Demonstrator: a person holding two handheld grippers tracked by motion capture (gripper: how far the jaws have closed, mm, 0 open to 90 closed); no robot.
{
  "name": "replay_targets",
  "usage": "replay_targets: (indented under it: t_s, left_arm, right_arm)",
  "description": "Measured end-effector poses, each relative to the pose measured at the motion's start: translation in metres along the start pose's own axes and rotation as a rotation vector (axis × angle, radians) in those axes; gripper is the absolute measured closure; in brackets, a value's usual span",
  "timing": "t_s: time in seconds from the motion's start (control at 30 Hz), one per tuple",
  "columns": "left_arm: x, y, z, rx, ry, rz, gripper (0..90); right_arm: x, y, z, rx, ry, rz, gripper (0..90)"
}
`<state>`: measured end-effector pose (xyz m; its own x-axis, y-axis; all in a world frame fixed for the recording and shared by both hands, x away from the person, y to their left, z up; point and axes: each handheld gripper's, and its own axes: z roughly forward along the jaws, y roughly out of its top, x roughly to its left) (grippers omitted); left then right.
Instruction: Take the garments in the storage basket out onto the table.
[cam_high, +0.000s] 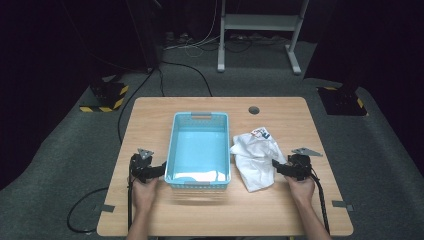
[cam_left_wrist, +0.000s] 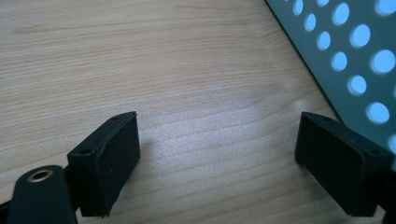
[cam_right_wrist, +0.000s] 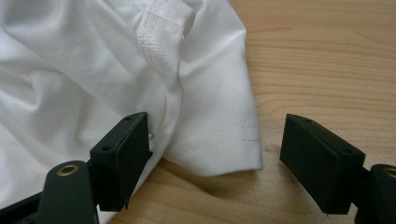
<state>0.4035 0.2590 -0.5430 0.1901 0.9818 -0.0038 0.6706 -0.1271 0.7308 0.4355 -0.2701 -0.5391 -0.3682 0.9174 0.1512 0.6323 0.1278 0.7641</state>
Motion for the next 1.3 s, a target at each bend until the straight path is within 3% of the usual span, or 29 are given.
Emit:
replay_targets:
  t_s: [0.33, 0.47, 0.5, 1.3]
  left_arm:
    - [0.000, 0.000, 0.000, 0.000, 0.000, 0.000, 14.1]
    - [0.000, 0.000, 0.000, 0.001, -0.001, 0.001, 14.1]
    - [0.000, 0.000, 0.000, 0.001, -0.001, 0.001, 14.0]
    - [0.000, 0.000, 0.000, 0.001, -0.001, 0.002, 13.8]
  right_arm:
    - [0.002, -0.002, 0.000, 0.013, -0.016, -0.021, 22.7]
    - [0.010, -0.002, 0.003, 0.045, -0.074, -0.109, 21.4]
    - [0.010, -0.002, 0.003, 0.044, -0.075, -0.112, 21.1]
    - [0.007, -0.001, 0.003, 0.047, -0.058, -0.113, 20.3]
